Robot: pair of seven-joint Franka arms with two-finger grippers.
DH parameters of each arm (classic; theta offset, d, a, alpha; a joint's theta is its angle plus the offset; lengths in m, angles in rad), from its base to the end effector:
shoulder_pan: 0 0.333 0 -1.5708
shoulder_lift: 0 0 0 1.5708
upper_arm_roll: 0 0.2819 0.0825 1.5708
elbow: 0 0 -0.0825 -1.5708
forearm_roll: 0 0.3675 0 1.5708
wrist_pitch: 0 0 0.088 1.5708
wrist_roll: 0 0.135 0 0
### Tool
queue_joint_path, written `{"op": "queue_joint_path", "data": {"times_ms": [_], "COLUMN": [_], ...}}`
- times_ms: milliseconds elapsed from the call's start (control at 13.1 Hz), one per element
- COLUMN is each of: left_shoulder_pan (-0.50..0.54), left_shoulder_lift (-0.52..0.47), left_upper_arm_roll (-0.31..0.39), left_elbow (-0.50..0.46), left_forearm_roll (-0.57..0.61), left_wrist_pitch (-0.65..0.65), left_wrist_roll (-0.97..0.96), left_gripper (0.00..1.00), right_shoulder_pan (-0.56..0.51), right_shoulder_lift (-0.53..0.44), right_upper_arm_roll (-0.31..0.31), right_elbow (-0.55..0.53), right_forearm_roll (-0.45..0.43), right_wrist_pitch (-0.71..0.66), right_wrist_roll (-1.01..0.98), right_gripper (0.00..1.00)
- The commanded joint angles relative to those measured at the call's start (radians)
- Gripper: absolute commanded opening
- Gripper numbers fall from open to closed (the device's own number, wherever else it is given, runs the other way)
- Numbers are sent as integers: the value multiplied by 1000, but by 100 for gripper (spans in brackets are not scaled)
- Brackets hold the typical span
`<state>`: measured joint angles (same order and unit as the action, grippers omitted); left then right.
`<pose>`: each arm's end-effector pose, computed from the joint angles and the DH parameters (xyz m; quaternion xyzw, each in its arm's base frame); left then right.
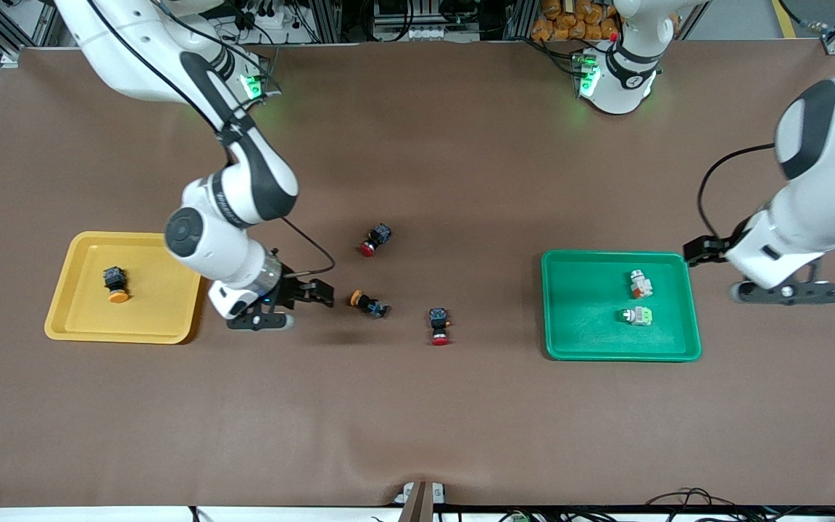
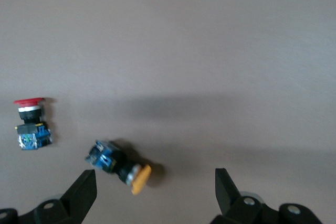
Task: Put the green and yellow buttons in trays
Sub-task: 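Reach the right gripper to buttons while the left gripper withdraws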
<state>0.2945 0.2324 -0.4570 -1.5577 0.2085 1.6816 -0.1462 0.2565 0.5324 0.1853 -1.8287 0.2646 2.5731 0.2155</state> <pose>0.5915 -0.0514 0.4582 -0.9976 0.0208 0.0334 0.0577 0.5873 0.2708 0.2227 -0.9862 0.0087 -0.0585 0.1546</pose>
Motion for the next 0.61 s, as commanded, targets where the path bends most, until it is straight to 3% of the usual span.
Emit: {"op": "queue_joint_path", "data": {"times_ms": [0, 152, 533], "left_shoulder_pan": [6, 21, 54], "left_shoulder_lift": [-34, -53, -99], "left_upper_arm_roll": [-2, 3, 5], "left_elbow": [62, 71, 134], "left_forearm_roll": [-15, -18, -133], "left_wrist_pitch": [-115, -129, -175], "left_wrist_roll": [13, 11, -6], "left_gripper": [100, 100, 100], "right_shoulder_pan": [10, 21, 72], "right_shoulder_lift": [82, 113, 126], "right_upper_arm_roll": [20, 39, 40], "right_elbow": [28, 32, 29], "right_forearm_roll": [-70, -105, -114], "right_wrist_pitch": [140, 231, 256], "right_wrist_roll": [5, 5, 12], "right_gripper": [100, 100, 100]}}
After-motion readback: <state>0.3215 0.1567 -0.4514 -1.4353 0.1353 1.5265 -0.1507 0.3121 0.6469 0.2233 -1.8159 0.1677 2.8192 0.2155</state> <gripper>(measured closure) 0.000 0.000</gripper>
